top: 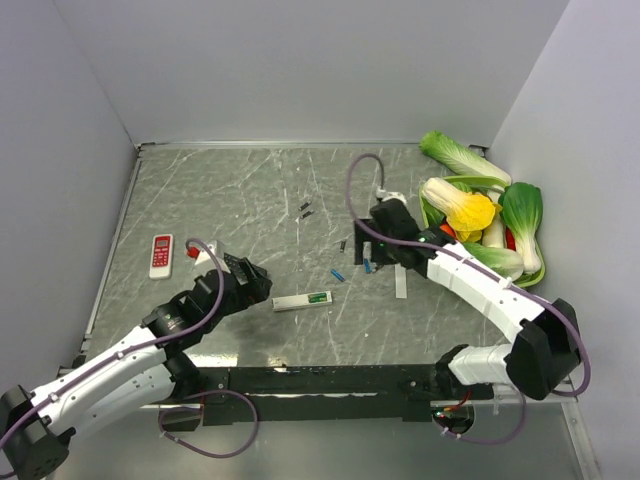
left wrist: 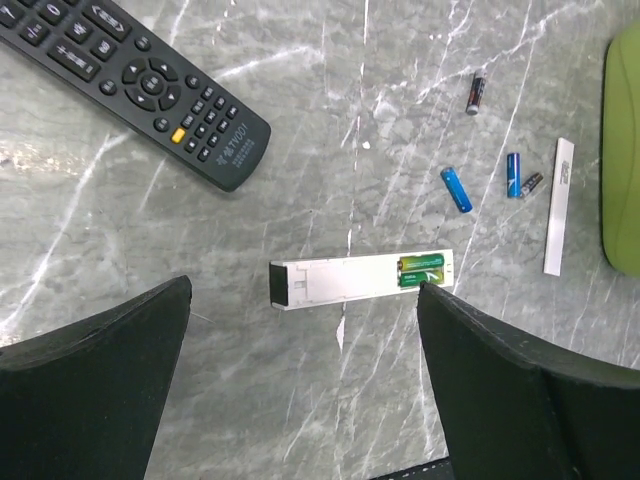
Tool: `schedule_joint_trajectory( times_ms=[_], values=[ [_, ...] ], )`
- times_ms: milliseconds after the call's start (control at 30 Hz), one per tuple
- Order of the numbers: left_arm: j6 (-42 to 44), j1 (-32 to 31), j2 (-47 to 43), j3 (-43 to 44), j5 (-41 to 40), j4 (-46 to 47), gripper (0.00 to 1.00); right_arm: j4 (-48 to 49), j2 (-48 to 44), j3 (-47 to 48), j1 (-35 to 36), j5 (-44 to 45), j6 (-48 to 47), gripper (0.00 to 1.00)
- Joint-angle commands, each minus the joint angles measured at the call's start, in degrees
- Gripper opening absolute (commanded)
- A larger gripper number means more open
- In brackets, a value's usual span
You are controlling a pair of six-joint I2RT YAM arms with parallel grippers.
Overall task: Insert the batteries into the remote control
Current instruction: Load the battery into the remote control, then pick up the battery cover at the center of the board.
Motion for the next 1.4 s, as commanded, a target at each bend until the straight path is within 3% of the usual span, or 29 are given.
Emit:
schedule_joint_trajectory(
  times_ms=[0,167,333,600,1033,1367],
  values=[
    [2.1,0.6,-2.1,3.5,-2.8,-1.7,0.99,-1.1,-1.6,-6.0,-9.1,-5.5,-1.7,1.00],
    [4.1,1.2,-4.9,5.5,-4.4,-4.1,0.99,0.9,2.2,-9.2,-17.8,-10.4,-4.4,0.96],
    [5.2,1.3,-8.4,8.0,-4.5,-7.0,0.99,2.7,8.3,-8.9,-21.5,-11.6,-5.9,0.83],
    [8.0,1.2,-11.9,14.2,-6.9,-13.9,0.99,1.9,17.3,-5.6,-22.7,-11.6,-7.7,0.65],
    [10.7,1.3,-16.2,16.7,-11.8,-16.6,0.99,-1.8,22.6,-4.0,-22.8,-10.2,-7.7,0.57],
    [10.9,1.2,-16.4,16.9,-12.3,-17.2,0.99,-0.3,18.7,-5.7,-22.8,-10.0,-8.9,0.16]
  ],
)
